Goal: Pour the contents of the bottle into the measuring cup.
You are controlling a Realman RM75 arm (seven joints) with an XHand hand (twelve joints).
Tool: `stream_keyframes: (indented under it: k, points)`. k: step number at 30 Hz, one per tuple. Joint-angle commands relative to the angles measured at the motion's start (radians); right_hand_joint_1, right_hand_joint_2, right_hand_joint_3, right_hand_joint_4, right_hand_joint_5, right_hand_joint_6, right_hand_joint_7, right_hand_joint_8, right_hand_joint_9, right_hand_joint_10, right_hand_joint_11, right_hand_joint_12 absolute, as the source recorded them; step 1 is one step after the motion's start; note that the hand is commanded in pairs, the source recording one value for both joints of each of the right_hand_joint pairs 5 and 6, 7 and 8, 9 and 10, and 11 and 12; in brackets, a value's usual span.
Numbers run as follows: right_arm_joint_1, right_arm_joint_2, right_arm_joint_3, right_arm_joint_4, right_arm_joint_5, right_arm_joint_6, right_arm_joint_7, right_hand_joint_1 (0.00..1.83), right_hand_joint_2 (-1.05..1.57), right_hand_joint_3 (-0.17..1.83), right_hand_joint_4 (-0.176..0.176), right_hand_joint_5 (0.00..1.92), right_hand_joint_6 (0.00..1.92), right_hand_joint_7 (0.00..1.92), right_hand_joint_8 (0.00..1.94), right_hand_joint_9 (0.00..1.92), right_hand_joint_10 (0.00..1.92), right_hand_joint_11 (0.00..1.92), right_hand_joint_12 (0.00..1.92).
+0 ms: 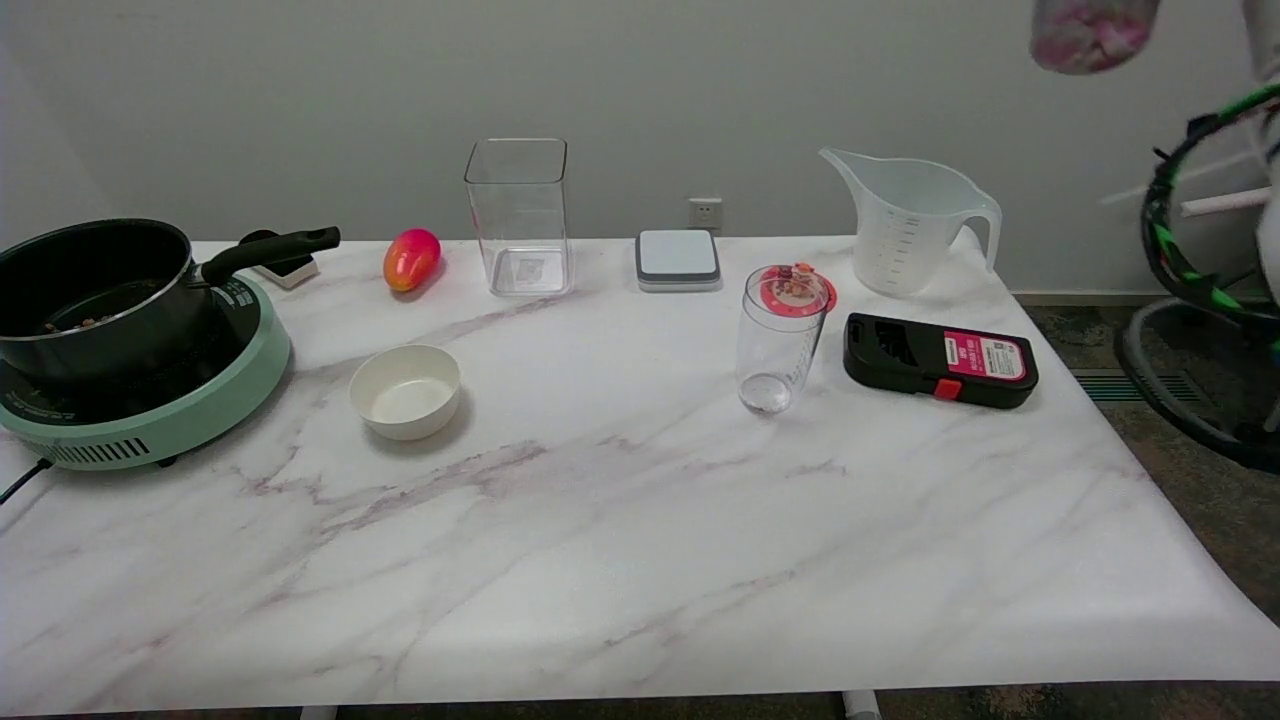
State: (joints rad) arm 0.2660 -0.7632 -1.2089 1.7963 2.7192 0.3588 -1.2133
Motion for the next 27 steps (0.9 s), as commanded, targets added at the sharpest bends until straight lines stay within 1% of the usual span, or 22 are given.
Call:
stream_keyframes:
  k: [1, 5, 7, 9, 10, 12, 14, 18, 20, 23, 25, 27]
  points:
    - [-0.503, -0.080, 0.276, 0.058, -0.078, -0.088, -0.007, 1.44, 1.12, 0.40, 0.000, 1.69, 1.69, 1.70, 1.70, 1.41, 1.41, 1.24, 1.24]
    - [-0.475, -0.156, 0.156, 0.057, -0.220, -0.089, -0.006, 1.40, 1.24, 0.33, 0.000, 1.72, 1.72, 1.72, 1.72, 1.44, 1.44, 1.25, 1.25]
    - [-0.464, -0.194, 0.080, 0.057, -0.331, -0.089, -0.001, 1.38, 1.27, 0.31, 0.000, 1.74, 1.74, 1.73, 1.73, 1.45, 1.45, 1.26, 1.26]
    - [-0.444, -0.214, 0.016, 0.036, -0.411, -0.082, 0.010, 1.36, 1.30, 0.29, 0.000, 1.74, 1.74, 1.73, 1.73, 1.45, 1.45, 1.26, 1.26]
    - [-0.432, -0.220, -0.032, 0.047, -0.435, -0.072, 0.003, 1.36, 1.31, 0.29, 0.000, 1.75, 1.75, 1.74, 1.74, 1.45, 1.45, 1.26, 1.26]
    - [-0.413, -0.225, -0.085, 0.043, -0.463, -0.060, 0.002, 1.35, 1.33, 0.28, 0.000, 1.76, 1.76, 1.74, 1.74, 1.45, 1.45, 1.26, 1.26]
    - [-0.409, -0.225, -0.112, 0.042, -0.480, -0.047, 0.003, 1.34, 1.32, 0.28, 0.000, 1.76, 1.76, 1.74, 1.74, 1.45, 1.45, 1.26, 1.26]
    - [-0.419, -0.229, -0.145, 0.062, -0.596, -0.046, 0.007, 1.32, 1.36, 0.27, 0.000, 1.79, 1.79, 1.75, 1.75, 1.45, 1.45, 1.27, 1.27]
    - [-0.426, -0.231, -0.168, 0.064, -0.624, -0.046, 0.029, 1.32, 1.36, 0.28, 0.000, 1.81, 1.81, 1.75, 1.75, 1.45, 1.45, 1.27, 1.27]
    - [-0.438, -0.232, -0.204, 0.060, -0.661, -0.029, 0.093, 1.32, 1.37, 0.27, 0.000, 1.82, 1.82, 1.75, 1.75, 1.45, 1.45, 1.27, 1.27]
    - [-0.446, -0.236, -0.225, 0.061, -0.715, -0.004, 0.128, 1.30, 1.39, 0.27, 0.000, 1.82, 1.82, 1.75, 1.75, 1.45, 1.45, 1.27, 1.27]
    - [-0.448, -0.238, -0.252, 0.061, -0.812, 0.028, 0.192, 1.30, 1.39, 0.27, 0.000, 1.83, 1.83, 1.75, 1.75, 1.45, 1.45, 1.27, 1.27]
